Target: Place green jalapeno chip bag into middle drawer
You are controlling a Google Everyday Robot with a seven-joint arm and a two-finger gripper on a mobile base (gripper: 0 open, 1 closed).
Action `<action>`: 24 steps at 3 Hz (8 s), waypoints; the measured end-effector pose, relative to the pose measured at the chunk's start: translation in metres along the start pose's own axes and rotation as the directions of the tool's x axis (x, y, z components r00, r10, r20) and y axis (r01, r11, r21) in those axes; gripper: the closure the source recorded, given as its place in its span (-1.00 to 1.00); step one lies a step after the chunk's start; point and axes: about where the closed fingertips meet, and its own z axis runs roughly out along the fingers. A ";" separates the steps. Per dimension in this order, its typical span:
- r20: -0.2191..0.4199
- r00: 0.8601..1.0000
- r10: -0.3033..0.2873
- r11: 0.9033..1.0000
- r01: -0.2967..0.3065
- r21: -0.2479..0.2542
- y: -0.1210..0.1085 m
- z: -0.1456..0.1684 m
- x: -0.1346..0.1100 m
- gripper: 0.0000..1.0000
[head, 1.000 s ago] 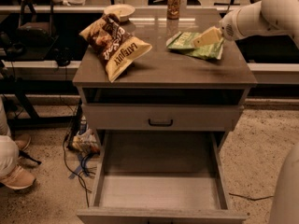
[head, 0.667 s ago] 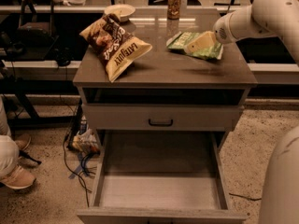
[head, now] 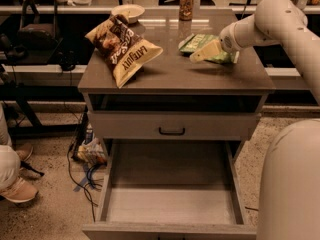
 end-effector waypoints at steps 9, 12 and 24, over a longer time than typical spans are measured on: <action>0.152 0.985 -0.077 0.997 0.076 0.009 0.050 -0.202 0.058 1.00; 0.114 0.992 -0.046 0.986 0.064 -0.153 0.136 -0.225 0.113 1.00; -0.142 0.929 0.342 0.898 -0.368 -0.242 0.233 0.043 0.423 -1.00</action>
Offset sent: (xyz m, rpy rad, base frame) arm 0.0072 -0.0354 -0.0012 0.0968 -0.0122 -0.0844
